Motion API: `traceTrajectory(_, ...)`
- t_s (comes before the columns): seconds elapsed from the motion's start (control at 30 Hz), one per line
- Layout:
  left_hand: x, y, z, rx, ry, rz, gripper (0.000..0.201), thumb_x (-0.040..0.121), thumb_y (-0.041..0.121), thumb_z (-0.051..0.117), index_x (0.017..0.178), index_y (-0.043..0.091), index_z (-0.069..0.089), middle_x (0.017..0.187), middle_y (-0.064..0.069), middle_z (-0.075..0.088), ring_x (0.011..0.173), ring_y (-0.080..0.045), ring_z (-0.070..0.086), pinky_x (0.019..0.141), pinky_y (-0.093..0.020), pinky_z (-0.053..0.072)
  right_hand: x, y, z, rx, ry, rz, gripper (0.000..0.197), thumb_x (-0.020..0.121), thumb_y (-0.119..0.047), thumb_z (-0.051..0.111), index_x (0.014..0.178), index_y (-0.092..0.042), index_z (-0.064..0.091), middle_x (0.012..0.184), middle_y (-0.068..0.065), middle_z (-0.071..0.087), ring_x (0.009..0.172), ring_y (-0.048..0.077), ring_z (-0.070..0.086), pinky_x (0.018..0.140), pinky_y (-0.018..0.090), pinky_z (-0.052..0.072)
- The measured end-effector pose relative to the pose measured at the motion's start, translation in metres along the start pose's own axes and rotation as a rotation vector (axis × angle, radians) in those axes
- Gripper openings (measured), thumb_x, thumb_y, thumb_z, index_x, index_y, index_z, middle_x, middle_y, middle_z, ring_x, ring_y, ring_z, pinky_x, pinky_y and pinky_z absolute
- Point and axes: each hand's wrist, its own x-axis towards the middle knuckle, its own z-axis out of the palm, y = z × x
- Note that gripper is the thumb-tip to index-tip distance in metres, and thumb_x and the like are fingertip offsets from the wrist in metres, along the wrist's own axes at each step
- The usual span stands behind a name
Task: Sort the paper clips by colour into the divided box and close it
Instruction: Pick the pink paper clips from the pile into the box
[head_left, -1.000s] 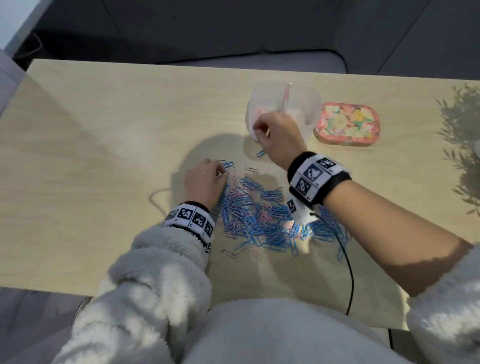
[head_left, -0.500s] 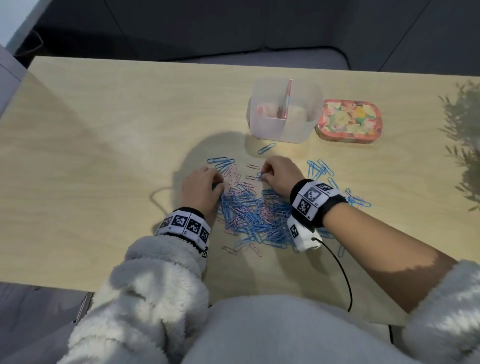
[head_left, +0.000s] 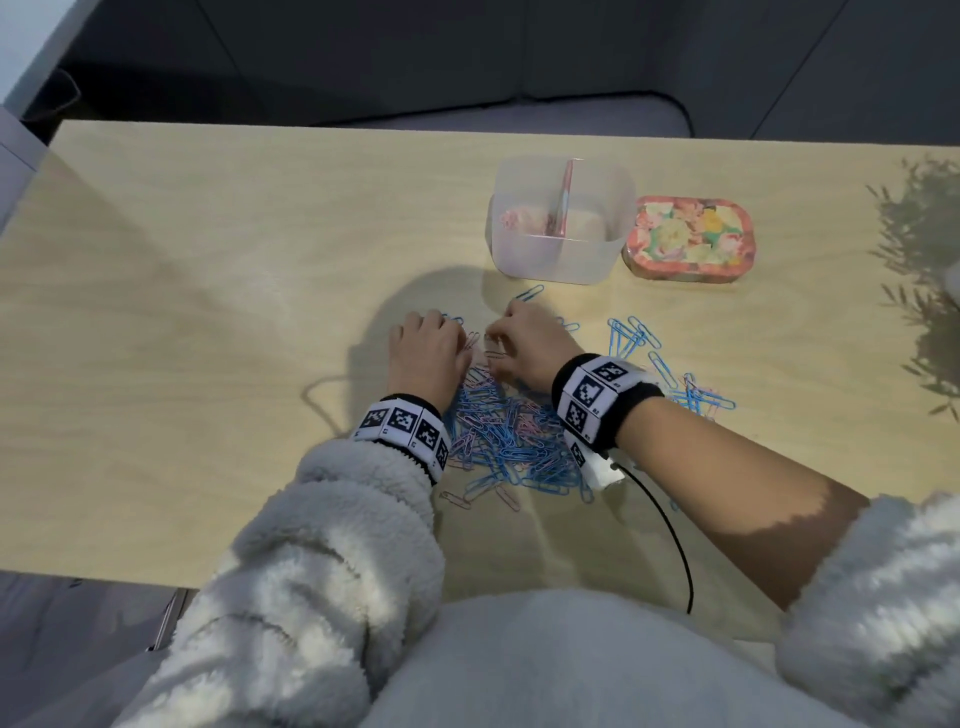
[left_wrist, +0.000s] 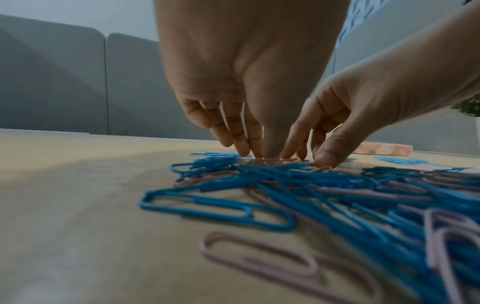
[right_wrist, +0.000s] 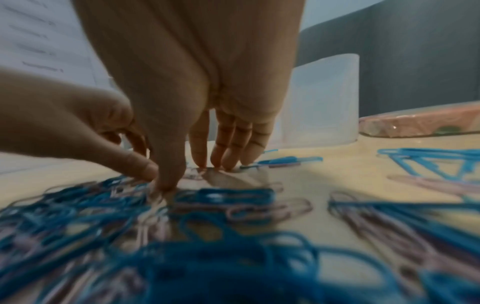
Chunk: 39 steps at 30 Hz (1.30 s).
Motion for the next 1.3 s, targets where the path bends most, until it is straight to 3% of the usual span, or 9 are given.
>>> traceTrajectory(0.23, 0.005, 0.006, -0.002, -0.054, -0.052, 0.099, 0.02, 0.09, 0.024, 0.053, 0.105, 0.012, 0.059, 0.112, -0.01, 0.06, 0.109, -0.03, 0.052, 0.089, -0.038, 0.037, -0.011, -0.008, 0.003, -0.052, 0.017, 0.0, 0.026, 0.089, -0.01, 0.05, 0.106, -0.005, 0.067, 0.111, 0.019, 0.058, 0.106, 0.035, 0.054, 0.083, 0.038, 0.044)
traceTrajectory(0.43, 0.013, 0.017, -0.001, -0.13, -0.102, 0.106, 0.017, 0.092, 0.008, 0.048, 0.105, 0.002, 0.058, 0.111, -0.016, 0.055, 0.103, -0.033, 0.053, 0.078, -0.041, 0.044, -0.017, -0.004, 0.009, -0.13, 0.026, 0.078, 0.024, 0.091, -0.003, 0.043, 0.11, 0.0, 0.056, 0.117, 0.019, 0.052, 0.118, 0.035, 0.044, 0.086, 0.041, 0.043)
traceTrajectory(0.6, 0.018, 0.018, 0.0, -0.102, -0.131, 0.159, 0.017, 0.092, 0.005, 0.048, 0.107, 0.002, 0.053, 0.114, -0.016, 0.053, 0.107, -0.031, 0.049, 0.082, -0.036, 0.04, -0.022, 0.005, 0.01, -0.192, -0.004, 0.087, 0.022, 0.089, 0.0, 0.044, 0.109, 0.001, 0.051, 0.118, 0.023, 0.051, 0.114, 0.036, 0.046, 0.087, 0.042, 0.041)
traceTrajectory(0.73, 0.018, 0.019, -0.001, -0.143, -0.137, 0.129, 0.018, 0.093, 0.009, 0.049, 0.109, 0.002, 0.053, 0.114, -0.017, 0.055, 0.106, -0.031, 0.051, 0.083, -0.037, 0.041, -0.021, 0.014, 0.002, -0.028, -0.041, 0.093, 0.014, 0.088, -0.006, 0.051, 0.1, 0.001, 0.054, 0.108, 0.022, 0.058, 0.102, 0.036, 0.054, 0.081, 0.041, 0.043)
traceTrajectory(0.83, 0.016, 0.021, -0.002, -0.189, -0.132, 0.066, 0.019, 0.093, 0.01, 0.049, 0.111, 0.002, 0.051, 0.114, -0.016, 0.056, 0.105, -0.031, 0.053, 0.081, -0.037, 0.041, -0.018, 0.015, -0.016, 0.136, -0.052, 0.114, 0.008, 0.082, -0.006, 0.057, 0.076, -0.011, 0.053, 0.096, 0.015, 0.061, 0.088, 0.029, 0.056, 0.075, 0.036, 0.043)
traceTrajectory(1.0, 0.019, 0.023, -0.003, -0.125, -0.174, 0.075, 0.017, 0.092, 0.004, 0.048, 0.109, 0.0, 0.053, 0.116, -0.018, 0.055, 0.108, -0.033, 0.051, 0.085, -0.037, 0.041, 0.006, 0.006, -0.078, 0.32, 0.215, 0.088, 0.014, 0.081, -0.004, 0.056, 0.07, -0.01, 0.052, 0.075, 0.006, 0.058, 0.07, 0.019, 0.054, 0.065, 0.019, 0.043)
traceTrajectory(1.13, 0.019, 0.026, 0.002, 0.018, -0.165, 0.159, 0.022, 0.092, 0.003, 0.047, 0.113, 0.001, 0.05, 0.12, -0.017, 0.051, 0.114, -0.032, 0.046, 0.093, -0.036, 0.04, 0.041, 0.005, -0.111, 0.314, 0.36, 0.124, 0.024, 0.079, -0.007, 0.062, 0.063, -0.017, 0.048, 0.067, -0.007, 0.05, 0.076, 0.015, 0.05, 0.069, 0.024, 0.04)
traceTrajectory(1.23, 0.016, 0.024, 0.006, 0.079, -0.11, 0.232, 0.021, 0.093, 0.002, 0.042, 0.112, 0.002, 0.049, 0.117, -0.016, 0.052, 0.111, -0.032, 0.046, 0.092, -0.036, 0.039, 0.051, 0.005, -0.111, 0.261, 0.355, 0.125, 0.004, 0.082, -0.006, 0.061, 0.081, -0.007, 0.065, 0.087, 0.004, 0.063, 0.082, 0.017, 0.055, 0.073, 0.028, 0.048)
traceTrajectory(1.3, 0.015, 0.021, 0.008, 0.113, -0.096, 0.278, 0.02, 0.092, 0.001, 0.04, 0.111, 0.002, 0.047, 0.115, -0.017, 0.053, 0.107, -0.032, 0.048, 0.09, -0.037, 0.04, 0.047, 0.003, -0.109, 0.256, 0.381, 0.107, 0.015, 0.087, -0.007, 0.056, 0.096, -0.004, 0.068, 0.104, 0.011, 0.065, 0.089, 0.021, 0.059, 0.073, 0.024, 0.046)
